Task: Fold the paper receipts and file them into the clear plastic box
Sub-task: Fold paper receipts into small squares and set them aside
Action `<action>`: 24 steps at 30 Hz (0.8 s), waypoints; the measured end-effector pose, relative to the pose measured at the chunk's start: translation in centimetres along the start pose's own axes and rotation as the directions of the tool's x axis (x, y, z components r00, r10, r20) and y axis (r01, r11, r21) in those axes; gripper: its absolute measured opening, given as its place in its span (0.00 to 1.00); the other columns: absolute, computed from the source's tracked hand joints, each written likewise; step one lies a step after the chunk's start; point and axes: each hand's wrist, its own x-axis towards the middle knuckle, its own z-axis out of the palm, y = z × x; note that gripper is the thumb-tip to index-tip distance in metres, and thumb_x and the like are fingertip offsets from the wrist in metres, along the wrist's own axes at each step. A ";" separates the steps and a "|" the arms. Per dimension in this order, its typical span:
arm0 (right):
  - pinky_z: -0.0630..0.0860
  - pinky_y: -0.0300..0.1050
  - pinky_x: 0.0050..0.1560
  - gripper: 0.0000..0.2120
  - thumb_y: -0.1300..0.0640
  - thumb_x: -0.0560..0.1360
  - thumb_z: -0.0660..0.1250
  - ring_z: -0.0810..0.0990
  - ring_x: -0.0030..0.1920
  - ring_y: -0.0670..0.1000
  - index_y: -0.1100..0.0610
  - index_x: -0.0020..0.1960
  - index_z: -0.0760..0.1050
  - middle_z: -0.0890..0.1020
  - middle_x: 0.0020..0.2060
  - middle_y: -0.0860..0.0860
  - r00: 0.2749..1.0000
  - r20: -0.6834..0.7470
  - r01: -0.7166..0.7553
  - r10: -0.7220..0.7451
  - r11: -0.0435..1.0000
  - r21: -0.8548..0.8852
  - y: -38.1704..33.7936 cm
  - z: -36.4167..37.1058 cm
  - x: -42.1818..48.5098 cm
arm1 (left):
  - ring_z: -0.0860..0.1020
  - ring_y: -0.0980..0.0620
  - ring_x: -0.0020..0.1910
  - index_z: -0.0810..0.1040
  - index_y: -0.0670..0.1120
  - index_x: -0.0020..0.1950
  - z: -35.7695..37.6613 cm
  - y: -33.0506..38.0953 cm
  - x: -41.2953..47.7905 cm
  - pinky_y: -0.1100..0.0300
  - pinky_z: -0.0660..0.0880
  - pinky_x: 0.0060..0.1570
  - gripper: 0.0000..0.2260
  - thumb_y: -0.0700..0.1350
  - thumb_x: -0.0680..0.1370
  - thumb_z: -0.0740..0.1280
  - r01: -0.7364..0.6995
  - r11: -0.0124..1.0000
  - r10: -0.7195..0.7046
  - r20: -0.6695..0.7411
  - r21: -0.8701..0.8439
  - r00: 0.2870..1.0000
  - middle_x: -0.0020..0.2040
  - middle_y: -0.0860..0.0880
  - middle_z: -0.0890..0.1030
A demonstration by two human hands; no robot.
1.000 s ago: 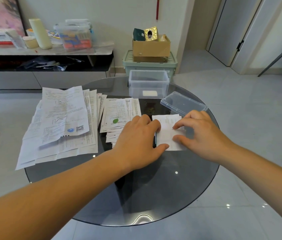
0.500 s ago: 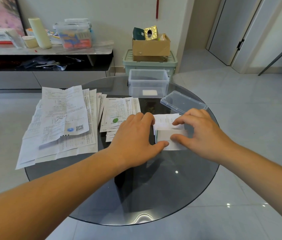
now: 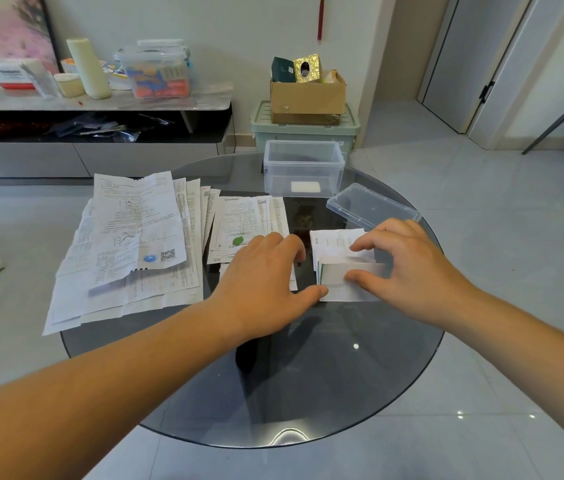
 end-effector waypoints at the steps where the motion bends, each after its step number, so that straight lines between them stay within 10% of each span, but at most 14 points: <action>1: 0.66 0.43 0.60 0.17 0.43 0.73 0.73 0.66 0.58 0.45 0.46 0.59 0.78 0.73 0.53 0.42 1.000 -0.005 -0.009 0.009 1.000 0.000 0.0 0.1 0.1 | 0.71 0.55 0.55 0.71 0.55 0.62 0.1 0.1 0.1 0.58 0.72 0.59 0.22 0.66 0.75 0.67 -0.011 1.000 0.011 -0.011 0.013 1.000 0.59 0.54 0.75; 10: 0.67 0.49 0.61 0.07 0.48 0.73 0.75 0.65 0.54 0.48 0.47 0.49 0.81 0.70 0.48 0.44 0.998 0.038 0.061 -0.058 0.995 -0.083 0.5 2.0 1.0 | 0.67 0.51 0.68 0.80 0.54 0.63 1.3 0.0 0.6 0.52 0.65 0.65 0.15 0.57 0.80 0.63 -0.375 0.904 0.367 0.079 0.207 0.927 0.68 0.52 0.73; 24: 0.68 0.46 0.63 0.15 0.47 0.79 0.67 0.68 0.58 0.46 0.41 0.65 0.77 0.70 0.54 0.43 0.978 0.209 0.001 -0.015 0.998 0.064 1.2 2.8 -0.3 | 0.67 0.50 0.72 0.71 0.58 0.72 1.1 -1.0 -0.3 0.50 0.65 0.69 0.25 0.66 0.82 0.48 -0.509 0.811 0.439 0.274 0.288 0.856 0.74 0.51 0.71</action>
